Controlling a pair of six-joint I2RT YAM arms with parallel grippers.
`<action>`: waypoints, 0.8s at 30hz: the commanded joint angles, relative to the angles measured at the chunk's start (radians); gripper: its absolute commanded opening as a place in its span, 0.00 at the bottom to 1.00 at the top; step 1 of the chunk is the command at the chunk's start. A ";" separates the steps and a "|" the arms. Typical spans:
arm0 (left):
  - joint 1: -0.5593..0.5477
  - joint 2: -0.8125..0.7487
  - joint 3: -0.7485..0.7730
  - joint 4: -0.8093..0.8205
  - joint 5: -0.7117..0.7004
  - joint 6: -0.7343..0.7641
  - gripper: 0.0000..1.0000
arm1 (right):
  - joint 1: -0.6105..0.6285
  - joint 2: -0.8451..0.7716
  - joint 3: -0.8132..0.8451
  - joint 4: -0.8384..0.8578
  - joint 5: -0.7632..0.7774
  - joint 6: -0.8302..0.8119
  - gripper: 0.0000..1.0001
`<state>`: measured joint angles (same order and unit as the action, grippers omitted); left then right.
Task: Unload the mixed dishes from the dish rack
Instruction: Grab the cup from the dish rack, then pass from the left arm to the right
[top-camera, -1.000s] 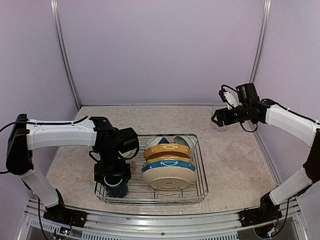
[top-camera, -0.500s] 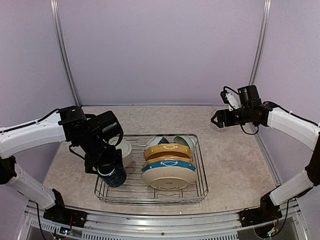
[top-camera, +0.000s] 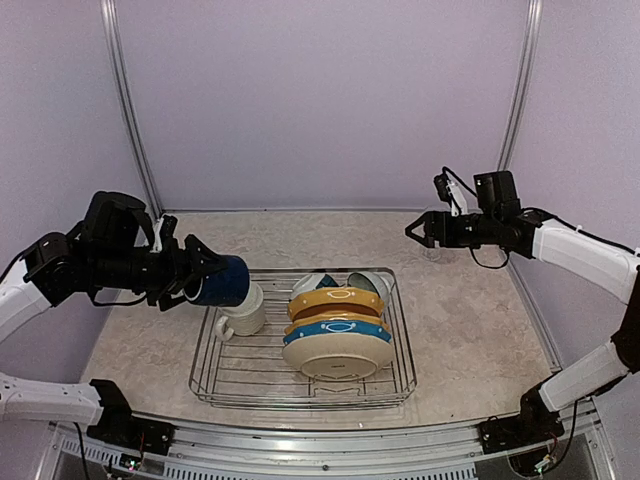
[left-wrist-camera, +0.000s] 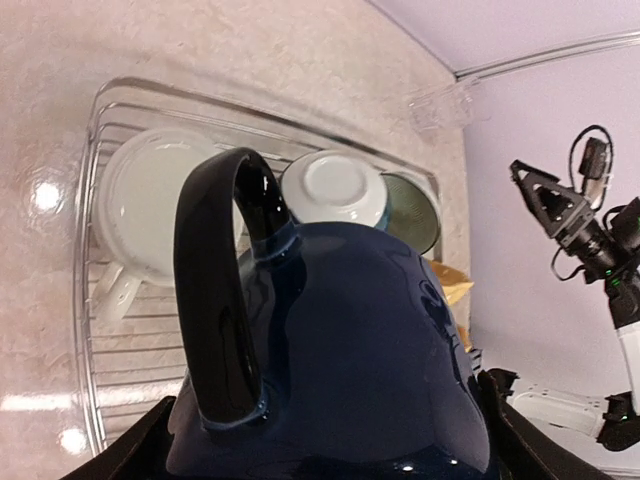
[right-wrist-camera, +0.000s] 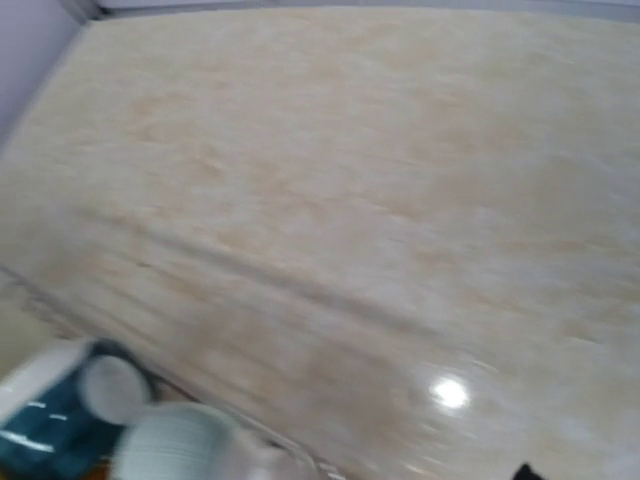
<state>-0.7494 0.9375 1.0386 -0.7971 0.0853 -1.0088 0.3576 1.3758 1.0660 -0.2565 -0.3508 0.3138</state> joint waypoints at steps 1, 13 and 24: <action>0.095 -0.036 -0.013 0.367 0.196 0.055 0.36 | 0.051 -0.028 -0.004 0.115 -0.088 0.094 0.80; 0.210 0.195 -0.010 0.941 0.548 -0.104 0.36 | 0.307 0.044 0.017 0.582 -0.197 0.263 0.80; 0.162 0.338 -0.041 1.178 0.595 -0.222 0.35 | 0.438 0.155 0.064 0.829 -0.274 0.301 0.73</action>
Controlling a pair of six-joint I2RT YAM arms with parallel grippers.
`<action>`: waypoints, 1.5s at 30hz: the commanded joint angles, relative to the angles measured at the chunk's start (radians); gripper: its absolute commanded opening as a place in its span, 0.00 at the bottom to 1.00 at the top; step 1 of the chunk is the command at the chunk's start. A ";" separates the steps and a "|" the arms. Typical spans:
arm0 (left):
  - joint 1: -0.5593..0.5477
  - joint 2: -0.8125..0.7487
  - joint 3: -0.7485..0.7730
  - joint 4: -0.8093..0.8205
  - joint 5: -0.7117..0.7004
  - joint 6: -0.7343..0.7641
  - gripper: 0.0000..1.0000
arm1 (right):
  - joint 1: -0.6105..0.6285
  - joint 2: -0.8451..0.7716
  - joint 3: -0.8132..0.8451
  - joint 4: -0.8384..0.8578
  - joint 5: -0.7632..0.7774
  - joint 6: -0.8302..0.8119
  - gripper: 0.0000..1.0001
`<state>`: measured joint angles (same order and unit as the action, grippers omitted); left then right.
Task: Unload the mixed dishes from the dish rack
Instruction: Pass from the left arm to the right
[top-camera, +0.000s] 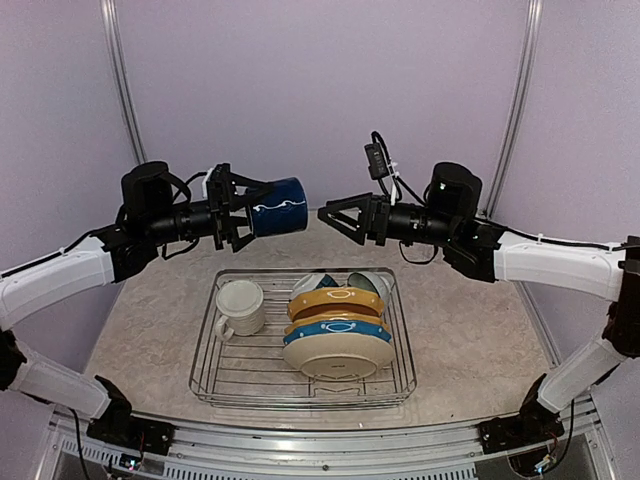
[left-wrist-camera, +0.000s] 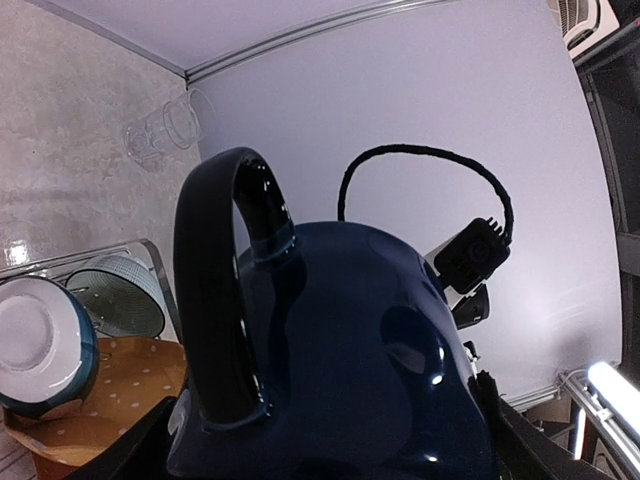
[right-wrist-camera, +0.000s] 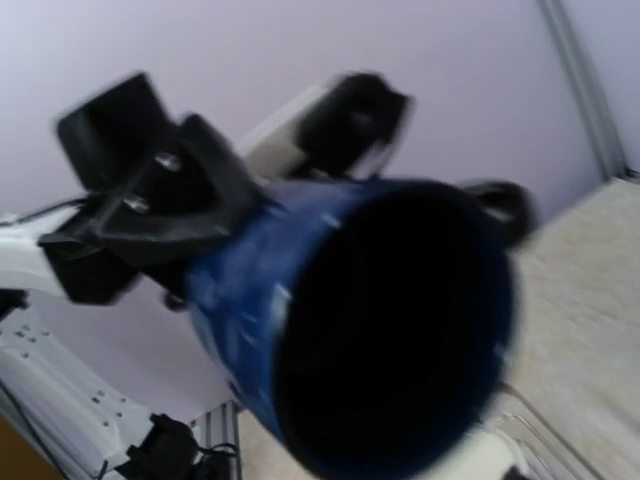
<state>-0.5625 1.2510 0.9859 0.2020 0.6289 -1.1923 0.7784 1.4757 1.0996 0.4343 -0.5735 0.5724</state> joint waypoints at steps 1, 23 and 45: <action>-0.032 0.033 0.013 0.186 0.055 -0.037 0.35 | 0.023 0.072 0.036 0.161 -0.067 0.055 0.70; -0.050 0.168 0.068 0.266 0.161 -0.077 0.43 | 0.061 0.153 0.041 0.405 -0.167 0.222 0.00; 0.039 -0.138 0.055 -0.494 -0.183 0.236 0.99 | 0.015 0.086 0.292 -0.523 0.374 -0.296 0.00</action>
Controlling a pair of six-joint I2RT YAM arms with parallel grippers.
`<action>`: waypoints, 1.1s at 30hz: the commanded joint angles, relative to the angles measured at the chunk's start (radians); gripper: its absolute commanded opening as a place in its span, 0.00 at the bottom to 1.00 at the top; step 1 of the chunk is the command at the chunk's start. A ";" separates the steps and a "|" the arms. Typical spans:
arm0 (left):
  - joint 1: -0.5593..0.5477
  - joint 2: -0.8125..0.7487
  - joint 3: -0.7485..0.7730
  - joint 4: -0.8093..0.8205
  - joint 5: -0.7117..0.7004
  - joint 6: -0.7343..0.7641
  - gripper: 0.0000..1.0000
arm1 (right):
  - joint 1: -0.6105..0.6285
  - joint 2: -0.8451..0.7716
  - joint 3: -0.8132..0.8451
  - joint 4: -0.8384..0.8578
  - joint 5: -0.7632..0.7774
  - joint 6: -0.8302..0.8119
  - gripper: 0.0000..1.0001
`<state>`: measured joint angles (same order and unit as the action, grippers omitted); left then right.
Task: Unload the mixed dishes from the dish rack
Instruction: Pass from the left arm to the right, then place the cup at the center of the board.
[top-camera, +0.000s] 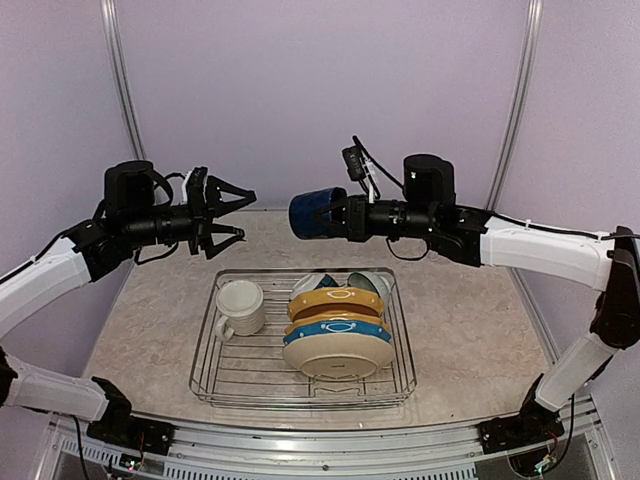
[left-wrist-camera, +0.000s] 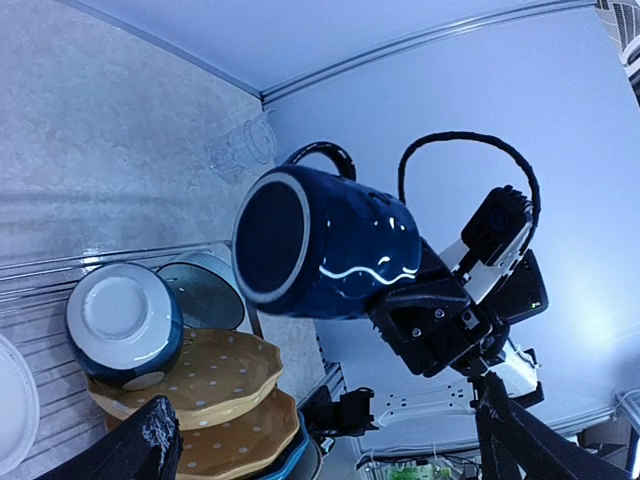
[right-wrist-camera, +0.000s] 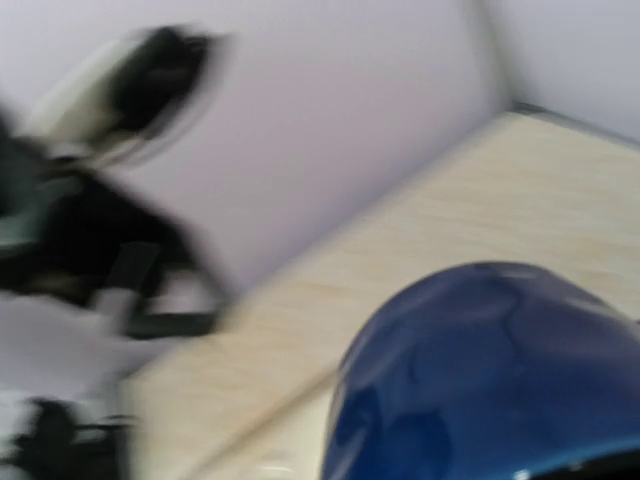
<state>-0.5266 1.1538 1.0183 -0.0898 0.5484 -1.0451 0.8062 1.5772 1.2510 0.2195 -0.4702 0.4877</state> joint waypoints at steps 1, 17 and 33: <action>0.002 -0.052 0.019 -0.219 -0.115 0.093 0.99 | -0.015 0.004 0.180 -0.386 0.331 -0.245 0.00; -0.130 -0.076 0.023 -0.356 -0.304 0.125 0.99 | -0.172 0.462 0.799 -1.051 0.636 -0.514 0.00; -0.296 0.027 0.157 -0.587 -0.518 0.204 0.99 | -0.332 0.800 1.028 -1.183 0.588 -0.490 0.00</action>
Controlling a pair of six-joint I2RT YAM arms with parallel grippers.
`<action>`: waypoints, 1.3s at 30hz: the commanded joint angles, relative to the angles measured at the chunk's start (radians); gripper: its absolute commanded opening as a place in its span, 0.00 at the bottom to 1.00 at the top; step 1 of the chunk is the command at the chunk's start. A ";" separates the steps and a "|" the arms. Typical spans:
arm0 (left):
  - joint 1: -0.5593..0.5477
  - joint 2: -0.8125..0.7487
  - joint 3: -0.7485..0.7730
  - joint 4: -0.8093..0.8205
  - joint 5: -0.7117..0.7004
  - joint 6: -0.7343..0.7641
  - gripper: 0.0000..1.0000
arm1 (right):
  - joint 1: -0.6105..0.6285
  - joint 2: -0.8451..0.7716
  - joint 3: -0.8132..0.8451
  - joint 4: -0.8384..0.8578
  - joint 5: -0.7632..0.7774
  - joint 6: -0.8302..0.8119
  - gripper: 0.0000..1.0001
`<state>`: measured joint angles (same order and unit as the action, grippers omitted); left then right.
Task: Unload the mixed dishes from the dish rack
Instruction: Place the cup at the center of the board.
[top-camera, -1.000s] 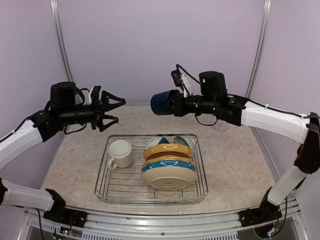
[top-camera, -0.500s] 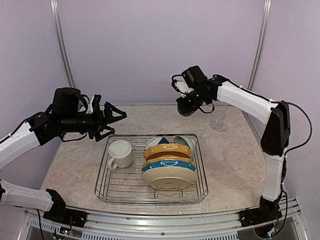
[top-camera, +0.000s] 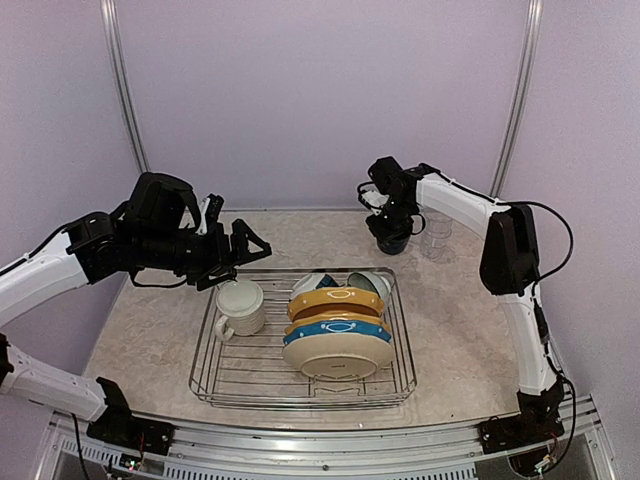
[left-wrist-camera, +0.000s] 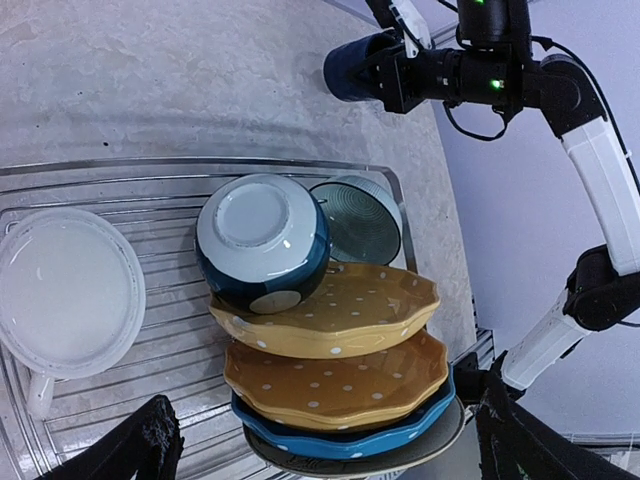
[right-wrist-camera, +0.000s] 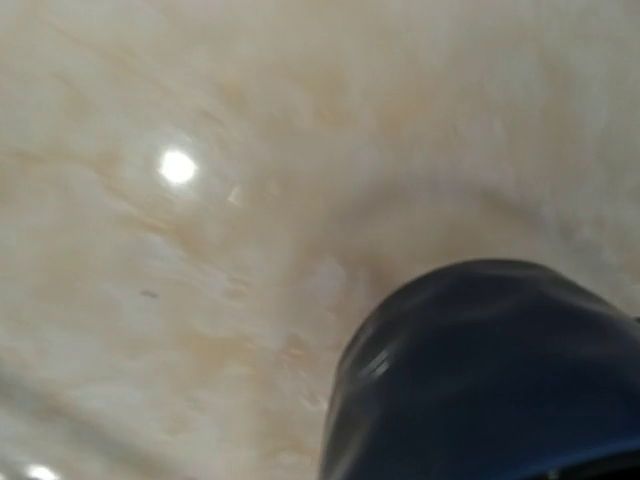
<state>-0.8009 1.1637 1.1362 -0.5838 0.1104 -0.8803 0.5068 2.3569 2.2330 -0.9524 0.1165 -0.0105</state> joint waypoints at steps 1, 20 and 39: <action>-0.023 0.022 0.040 -0.102 -0.086 0.040 0.99 | -0.041 0.024 0.043 -0.010 -0.006 0.008 0.00; -0.021 0.288 0.257 -0.428 -0.226 0.069 0.99 | -0.064 0.065 0.066 -0.017 -0.042 0.022 0.34; 0.009 0.344 0.143 -0.437 -0.161 0.075 0.98 | 0.015 -0.537 -0.573 0.355 -0.250 0.110 0.70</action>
<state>-0.7807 1.5299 1.3178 -1.0435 -0.0853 -0.8001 0.4862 1.9484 1.8301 -0.7719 -0.0120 0.0452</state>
